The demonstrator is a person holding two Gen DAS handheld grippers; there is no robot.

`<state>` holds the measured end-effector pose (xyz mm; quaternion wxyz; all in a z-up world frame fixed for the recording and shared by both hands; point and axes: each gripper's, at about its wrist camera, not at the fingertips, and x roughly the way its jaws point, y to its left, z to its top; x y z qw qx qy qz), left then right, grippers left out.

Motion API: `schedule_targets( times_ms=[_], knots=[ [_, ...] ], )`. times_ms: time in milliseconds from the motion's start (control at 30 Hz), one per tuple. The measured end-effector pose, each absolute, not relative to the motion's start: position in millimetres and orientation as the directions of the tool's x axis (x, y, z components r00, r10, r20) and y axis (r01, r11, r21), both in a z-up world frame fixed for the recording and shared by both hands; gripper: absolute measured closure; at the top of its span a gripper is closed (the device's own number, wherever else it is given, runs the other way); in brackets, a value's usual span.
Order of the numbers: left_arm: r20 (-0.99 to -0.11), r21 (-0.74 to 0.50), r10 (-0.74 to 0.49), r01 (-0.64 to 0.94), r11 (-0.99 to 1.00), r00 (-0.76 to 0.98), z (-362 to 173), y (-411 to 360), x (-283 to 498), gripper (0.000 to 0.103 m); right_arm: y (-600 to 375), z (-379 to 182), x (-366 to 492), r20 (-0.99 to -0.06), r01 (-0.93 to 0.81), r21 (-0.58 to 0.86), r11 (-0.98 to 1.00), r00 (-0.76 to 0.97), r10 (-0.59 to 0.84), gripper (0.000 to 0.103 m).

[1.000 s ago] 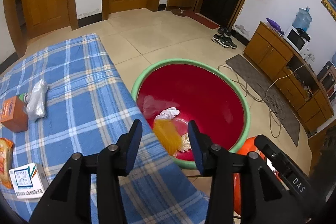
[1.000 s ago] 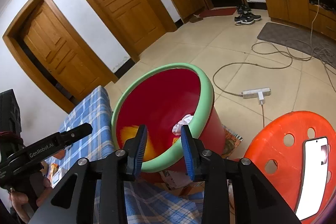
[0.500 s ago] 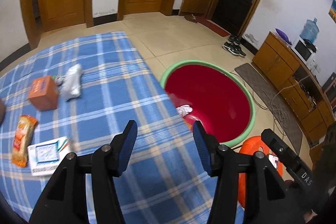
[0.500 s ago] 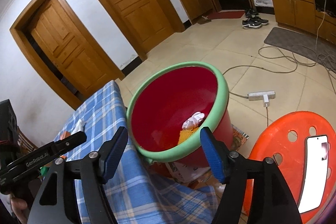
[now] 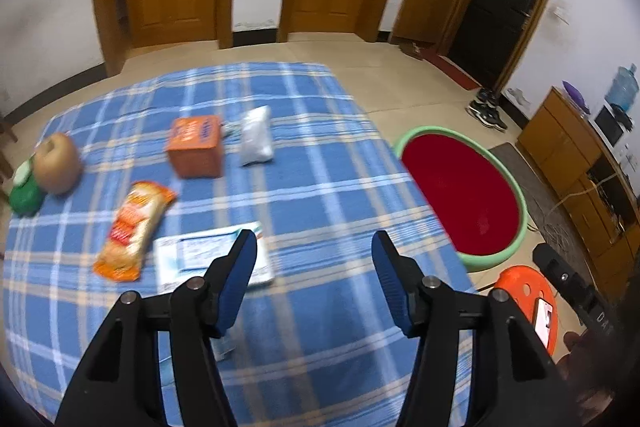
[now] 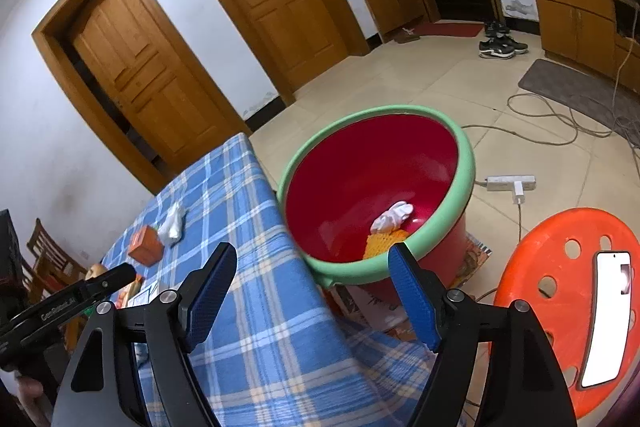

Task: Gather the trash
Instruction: 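Move the open left tool back over the table toward the light blue plastic item, then grasp the light blue plastic item with the left tool and lift it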

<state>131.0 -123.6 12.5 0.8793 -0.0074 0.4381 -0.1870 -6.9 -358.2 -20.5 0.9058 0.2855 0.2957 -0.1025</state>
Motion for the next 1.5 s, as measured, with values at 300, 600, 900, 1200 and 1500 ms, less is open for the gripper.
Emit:
schedule_targets(
  times_ms=[300,600,900,1200,1500],
  knots=[
    [-0.781,-0.166,-0.277,0.242,0.956,0.560,5.1,-75.5,116.7,0.042,-333.4,-18.5,-8.5,-0.597,0.314,0.455,0.834,0.802,0.024,0.024],
    [-0.802,-0.133,-0.238,0.225,0.965,0.547,-12.3,-52.4,95.3,0.042,-310.4,-20.5,-15.6,-0.599,0.269,0.447,0.853,0.799,0.062,0.024],
    [-0.829,-0.049,-0.175,0.243,0.969,0.531,-37.7,-48.3,87.7,0.042,-296.6,-23.8,-17.9,-0.610,0.254,0.438,0.863,0.788,0.078,0.024],
    [-0.862,0.012,-0.119,0.256,0.967,0.493,-58.3,-54.8,91.5,0.044,-292.1,-26.4,-15.1,-0.620,0.247,0.435,0.866,0.779,0.090,0.024],
    [-0.852,-0.023,-0.184,0.317,0.948,0.491,-58.0,-61.1,90.0,0.075,-290.0,-30.1,-11.6,-0.631,0.248,0.437,0.864,0.769,0.098,0.024]
  ],
)
